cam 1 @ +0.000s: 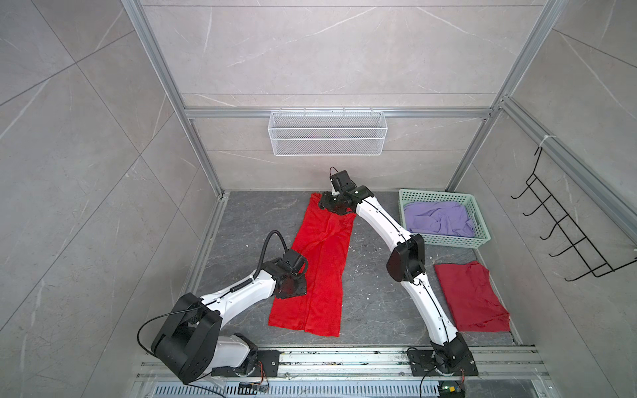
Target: Fold and stack the t-shirts
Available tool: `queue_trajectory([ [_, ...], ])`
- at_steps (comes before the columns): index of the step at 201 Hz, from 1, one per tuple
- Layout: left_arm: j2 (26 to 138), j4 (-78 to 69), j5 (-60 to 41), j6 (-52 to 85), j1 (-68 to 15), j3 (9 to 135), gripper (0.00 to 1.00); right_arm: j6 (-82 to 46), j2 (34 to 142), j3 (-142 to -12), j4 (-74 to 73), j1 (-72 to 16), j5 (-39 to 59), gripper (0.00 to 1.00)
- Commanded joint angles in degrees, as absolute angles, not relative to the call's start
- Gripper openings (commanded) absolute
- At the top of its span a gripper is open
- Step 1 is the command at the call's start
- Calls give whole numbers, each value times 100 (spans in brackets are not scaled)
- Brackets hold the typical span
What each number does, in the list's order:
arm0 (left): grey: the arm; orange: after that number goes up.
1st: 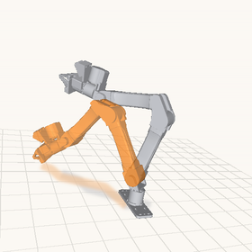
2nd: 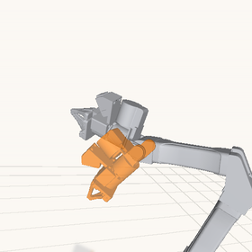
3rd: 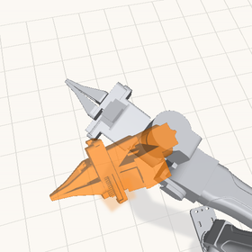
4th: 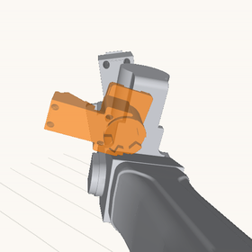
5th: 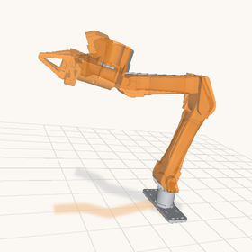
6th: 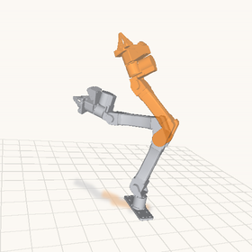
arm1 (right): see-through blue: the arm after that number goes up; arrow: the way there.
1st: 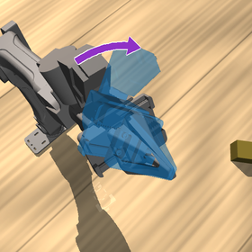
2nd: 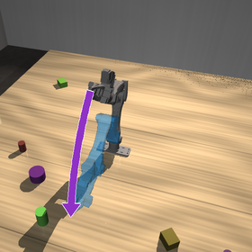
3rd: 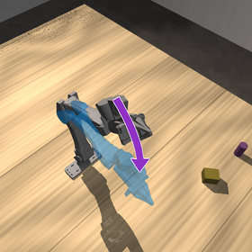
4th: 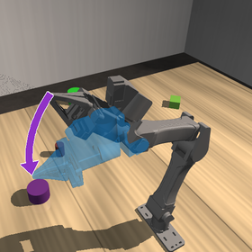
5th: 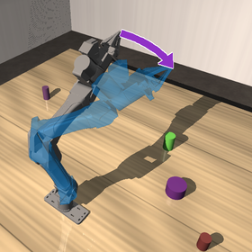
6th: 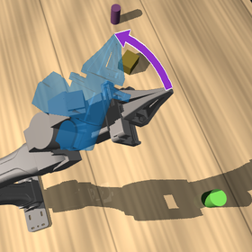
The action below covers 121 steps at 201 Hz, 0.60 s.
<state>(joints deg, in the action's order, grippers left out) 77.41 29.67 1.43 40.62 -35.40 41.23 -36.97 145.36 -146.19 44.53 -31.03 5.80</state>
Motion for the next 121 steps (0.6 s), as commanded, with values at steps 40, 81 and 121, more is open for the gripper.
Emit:
queue_trajectory([
  [40,7274,3221,457,4289,-3562,4100,48,-3591,13358,-12492,3741,-2979,413,60],
  [81,7005,3608,677,4469,-3560,3900,48,-4085,12530,-10296,2363,-3080,822,60],
  [121,6935,3294,388,4912,-3565,3418,48,-4363,12143,-9289,1853,-3344,792,60],
])
